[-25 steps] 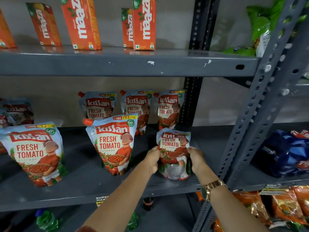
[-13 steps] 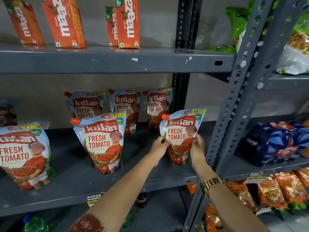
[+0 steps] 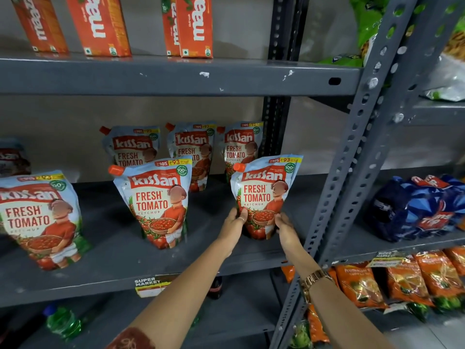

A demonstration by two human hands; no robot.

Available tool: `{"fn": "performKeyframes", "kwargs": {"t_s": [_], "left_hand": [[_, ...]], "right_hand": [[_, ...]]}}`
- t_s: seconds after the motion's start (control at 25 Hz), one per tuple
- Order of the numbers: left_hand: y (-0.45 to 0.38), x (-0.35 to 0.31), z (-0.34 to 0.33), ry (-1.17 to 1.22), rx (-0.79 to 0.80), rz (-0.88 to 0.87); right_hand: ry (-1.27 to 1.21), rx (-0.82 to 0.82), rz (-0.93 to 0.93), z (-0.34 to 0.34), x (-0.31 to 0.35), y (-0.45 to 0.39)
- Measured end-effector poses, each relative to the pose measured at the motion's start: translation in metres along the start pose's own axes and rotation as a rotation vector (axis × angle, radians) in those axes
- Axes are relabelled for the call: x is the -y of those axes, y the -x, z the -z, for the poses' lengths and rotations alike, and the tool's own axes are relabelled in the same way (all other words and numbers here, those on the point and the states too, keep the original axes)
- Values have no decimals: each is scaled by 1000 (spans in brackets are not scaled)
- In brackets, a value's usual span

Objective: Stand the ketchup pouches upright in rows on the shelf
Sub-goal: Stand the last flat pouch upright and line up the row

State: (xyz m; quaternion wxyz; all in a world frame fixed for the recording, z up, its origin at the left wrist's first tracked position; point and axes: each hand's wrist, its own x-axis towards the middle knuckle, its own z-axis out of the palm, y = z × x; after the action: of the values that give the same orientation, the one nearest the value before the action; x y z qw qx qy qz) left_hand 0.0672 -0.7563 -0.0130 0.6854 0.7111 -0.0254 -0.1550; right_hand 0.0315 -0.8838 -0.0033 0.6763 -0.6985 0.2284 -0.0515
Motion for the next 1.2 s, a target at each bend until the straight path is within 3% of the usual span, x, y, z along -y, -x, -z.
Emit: {"fn": "performKeyframes", "kwargs": {"t_s": [0.16,0.4,0.52,0.6,0.84,1.0,1.12,1.2], "left_hand": [[5,10,18,43,-79,-34],[16,8,25,49,-43,-7],[25,12,27,13,-70,-44],[29,18,34,-32,-224,-105],[48,20,89,-80,-617,-297],[71,17,130,-199,-827,-330],[71,22,170,-215,-810,-241],[64,28,193,-134,-607,-46]], "right_hand": [[-24,17,18,-10,-8,5],[-107,-66,80,-24,-18,15],[122,-306,275,-28,-33,15],[202,-374,454,-34,-37,21],[276,-206,690,-81,-27,43],[291,-86,635,-122,-30,47],[335,94,452,-153,-32,44],[297,228,333,-171,-31,48]]}}
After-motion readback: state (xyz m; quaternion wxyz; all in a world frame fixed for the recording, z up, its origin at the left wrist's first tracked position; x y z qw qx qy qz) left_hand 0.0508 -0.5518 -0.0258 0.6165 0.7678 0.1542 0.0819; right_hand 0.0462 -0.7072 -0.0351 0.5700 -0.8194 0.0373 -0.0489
